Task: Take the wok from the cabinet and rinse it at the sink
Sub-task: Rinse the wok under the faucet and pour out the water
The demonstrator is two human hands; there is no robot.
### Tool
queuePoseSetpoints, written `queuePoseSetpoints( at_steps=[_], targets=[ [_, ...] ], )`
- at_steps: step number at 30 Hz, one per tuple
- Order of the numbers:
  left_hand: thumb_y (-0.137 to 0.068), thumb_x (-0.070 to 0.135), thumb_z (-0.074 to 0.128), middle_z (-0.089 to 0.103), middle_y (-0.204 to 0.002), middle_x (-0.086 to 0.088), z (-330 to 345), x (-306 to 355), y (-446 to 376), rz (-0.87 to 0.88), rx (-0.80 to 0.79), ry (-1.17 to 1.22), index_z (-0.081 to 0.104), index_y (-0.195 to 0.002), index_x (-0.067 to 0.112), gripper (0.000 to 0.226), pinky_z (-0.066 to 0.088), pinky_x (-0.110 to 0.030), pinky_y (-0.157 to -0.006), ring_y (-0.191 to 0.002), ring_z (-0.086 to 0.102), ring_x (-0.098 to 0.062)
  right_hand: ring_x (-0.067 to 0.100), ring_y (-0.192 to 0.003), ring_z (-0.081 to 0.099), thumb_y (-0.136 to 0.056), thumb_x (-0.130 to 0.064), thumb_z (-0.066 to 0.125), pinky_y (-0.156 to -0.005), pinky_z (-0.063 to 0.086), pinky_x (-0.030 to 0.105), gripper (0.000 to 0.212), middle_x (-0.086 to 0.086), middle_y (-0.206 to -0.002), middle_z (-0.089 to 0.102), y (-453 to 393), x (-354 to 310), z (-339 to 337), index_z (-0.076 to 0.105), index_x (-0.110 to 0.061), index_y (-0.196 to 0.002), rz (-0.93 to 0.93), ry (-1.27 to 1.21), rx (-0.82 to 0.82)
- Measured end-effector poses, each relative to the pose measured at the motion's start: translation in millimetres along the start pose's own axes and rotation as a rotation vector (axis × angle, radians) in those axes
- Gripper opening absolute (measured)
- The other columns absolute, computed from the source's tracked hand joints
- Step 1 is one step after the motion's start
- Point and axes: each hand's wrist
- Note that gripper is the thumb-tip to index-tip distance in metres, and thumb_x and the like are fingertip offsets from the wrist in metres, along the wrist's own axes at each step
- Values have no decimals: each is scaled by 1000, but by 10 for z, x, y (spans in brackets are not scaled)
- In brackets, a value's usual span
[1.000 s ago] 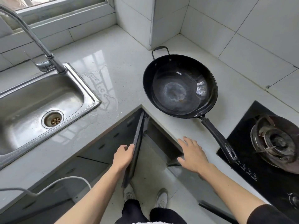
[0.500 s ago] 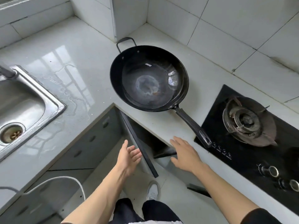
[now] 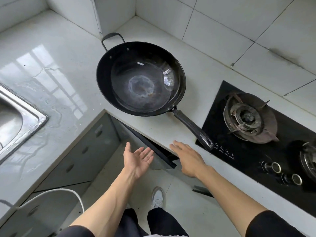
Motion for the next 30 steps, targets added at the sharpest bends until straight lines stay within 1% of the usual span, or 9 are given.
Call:
queuePoseSetpoints(
  at_steps=[5,11,15,21,24,27,30],
  targets=[
    [-92,71,32,37,-152,-26,127,-53,-109,-20,-55,114,22,-153,1,93,25,-51,-119,-139,38,-42,14,-146,14,-78,13,57,-114,30,31,93,-7,-162,7,-22,14,40,18,-26,-152,24,-16,28],
    [-90,73,32,35,-153,-24,204,-122,-223,-34,-62,207,22,-152,1,96,21,-51,-121,-144,31,-40,13,-145,14,-79,13,54,-114,30,30,90,-9,-162,8,-33,32,67,20,-26,-153,23,-46,56],
    [-91,72,34,36,-153,-24,182,-131,-248,-34,-66,206,22,-153,1,95,22,-51,-120,-143,33,-40,13,-146,13,-78,14,55,-114,28,29,92,-9,-162,7,-33,20,107,19,-26,-153,32,-58,86],
    [-93,68,36,35,-153,-26,203,-124,-174,-15,-77,184,19,-154,3,90,22,-53,-120,-143,33,-42,14,-146,13,-79,12,56,-115,26,28,91,-7,-162,8,-38,16,106,18,-25,-153,38,-48,86],
    [-94,65,37,34,-154,-25,197,-128,-108,10,-99,127,18,-154,5,87,21,-54,-120,-142,34,-40,14,-146,13,-79,9,60,-115,27,30,91,-7,-162,8,-38,6,122,19,-24,-153,40,-49,83],
    [-95,61,38,34,-155,-22,213,-92,-13,33,-97,-22,17,-156,8,83,21,-53,-120,-142,35,-37,15,-146,11,-80,3,62,-116,28,35,87,-5,-161,8,-37,2,143,19,-22,-152,34,-52,75],
    [-97,59,38,35,-155,-21,251,-34,103,68,-79,-193,18,-156,11,79,23,-50,-120,-142,36,-34,17,-147,9,-86,-6,60,-118,24,36,80,-1,-161,9,-47,-9,113,18,-18,-153,27,-70,47]
  ],
)
Point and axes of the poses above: each hand's wrist, its own y-axis away from the middle knuckle, its own z-axis out of the palm, x = y × z
